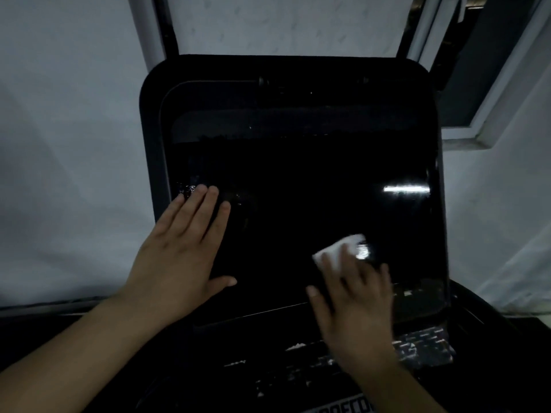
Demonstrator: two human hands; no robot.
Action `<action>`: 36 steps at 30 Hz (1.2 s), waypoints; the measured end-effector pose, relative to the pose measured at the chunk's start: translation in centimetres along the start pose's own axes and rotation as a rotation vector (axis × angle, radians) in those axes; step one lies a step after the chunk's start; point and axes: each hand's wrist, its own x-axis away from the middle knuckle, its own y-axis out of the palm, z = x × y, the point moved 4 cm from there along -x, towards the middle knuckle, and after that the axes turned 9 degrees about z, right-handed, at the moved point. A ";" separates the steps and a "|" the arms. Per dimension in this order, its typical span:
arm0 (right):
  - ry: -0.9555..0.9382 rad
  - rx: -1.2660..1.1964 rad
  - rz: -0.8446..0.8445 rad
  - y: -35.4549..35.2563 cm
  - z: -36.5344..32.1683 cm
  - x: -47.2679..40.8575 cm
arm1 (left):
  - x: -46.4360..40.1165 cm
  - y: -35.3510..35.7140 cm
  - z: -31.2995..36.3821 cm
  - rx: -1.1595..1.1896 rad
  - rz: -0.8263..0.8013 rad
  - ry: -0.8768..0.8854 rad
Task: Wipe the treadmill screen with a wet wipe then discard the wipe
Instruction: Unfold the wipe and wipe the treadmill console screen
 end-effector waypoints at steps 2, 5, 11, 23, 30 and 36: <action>-0.194 -0.060 -0.021 0.4 -4.4 0.9 | -0.1 0.1 -0.1 -0.002 -0.002 -0.003; -0.397 -0.073 -0.058 0.7 -6.2 0.6 | 0.0 0.0 -0.1 0.009 0.013 -0.002; -0.165 0.030 0.012 -0.7 2.1 -7.1 | 0.1 0.0 -0.1 0.001 0.018 -0.004; -0.595 -0.060 -0.013 -0.1 -7.3 -9.9 | 0.2 -0.1 -0.3 0.058 0.002 -0.011; -0.185 -0.097 -0.023 -1.2 1.3 -12.4 | 0.1 0.0 -0.1 0.066 -0.003 -0.034; -0.638 -0.168 -0.046 0.0 -9.4 -10.4 | 1.5 -1.0 -0.4 0.145 0.070 -0.063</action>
